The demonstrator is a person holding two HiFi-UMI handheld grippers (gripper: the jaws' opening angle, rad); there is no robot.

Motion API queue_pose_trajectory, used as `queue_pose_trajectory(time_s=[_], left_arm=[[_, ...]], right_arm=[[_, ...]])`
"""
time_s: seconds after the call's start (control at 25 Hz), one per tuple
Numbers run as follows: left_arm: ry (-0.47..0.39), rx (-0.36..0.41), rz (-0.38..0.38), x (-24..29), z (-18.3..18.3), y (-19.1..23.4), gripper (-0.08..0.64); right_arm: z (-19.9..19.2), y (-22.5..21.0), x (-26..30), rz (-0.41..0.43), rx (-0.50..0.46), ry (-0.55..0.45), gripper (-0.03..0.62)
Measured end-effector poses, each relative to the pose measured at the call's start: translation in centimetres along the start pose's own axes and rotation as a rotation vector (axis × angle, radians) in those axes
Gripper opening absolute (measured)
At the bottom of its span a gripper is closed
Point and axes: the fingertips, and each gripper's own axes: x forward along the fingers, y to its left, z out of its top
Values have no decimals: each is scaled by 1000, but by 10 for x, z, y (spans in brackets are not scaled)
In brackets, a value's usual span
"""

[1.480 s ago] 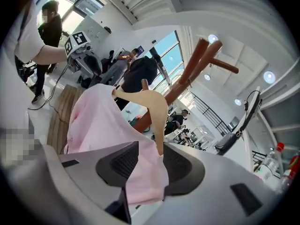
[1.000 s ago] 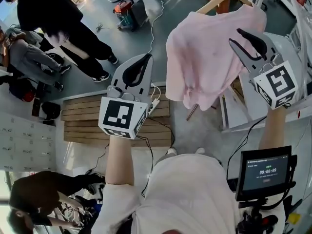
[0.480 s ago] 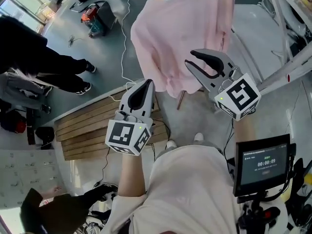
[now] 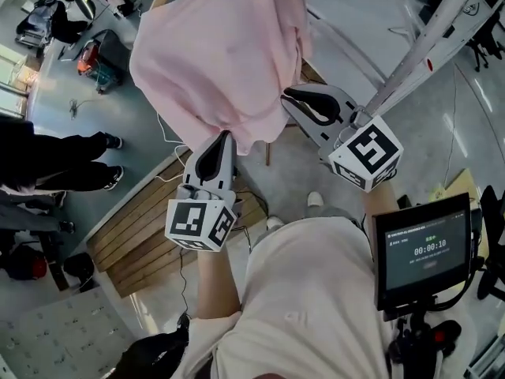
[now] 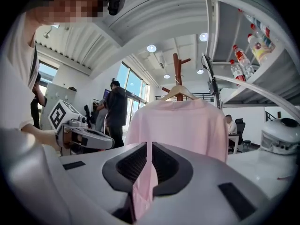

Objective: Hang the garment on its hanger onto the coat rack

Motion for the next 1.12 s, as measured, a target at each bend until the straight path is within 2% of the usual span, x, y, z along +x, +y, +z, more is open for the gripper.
queue_pose_trajectory(time_s=[0.08,0.12,0.28,0.84,1.12], left_arm=[[11,3,-33,7,-3,-8,6],[17,7,-48,11,-4,-12,6],[29,15,-85,23,-9,-22,6],[35,-26,-91,22,-14,-19,6],[29,-10,-102,10,-9,-21,6]], right_arm=[[-5,-2,-10,-25,5,0,44],[-7,-2,-14,-37,-5,-1,17],[-10,0,-25,-57,-65,6,12],[-15,-9,-28,-84,-35,16,12],[-3,-6,-28,-95,-25,-20,12]])
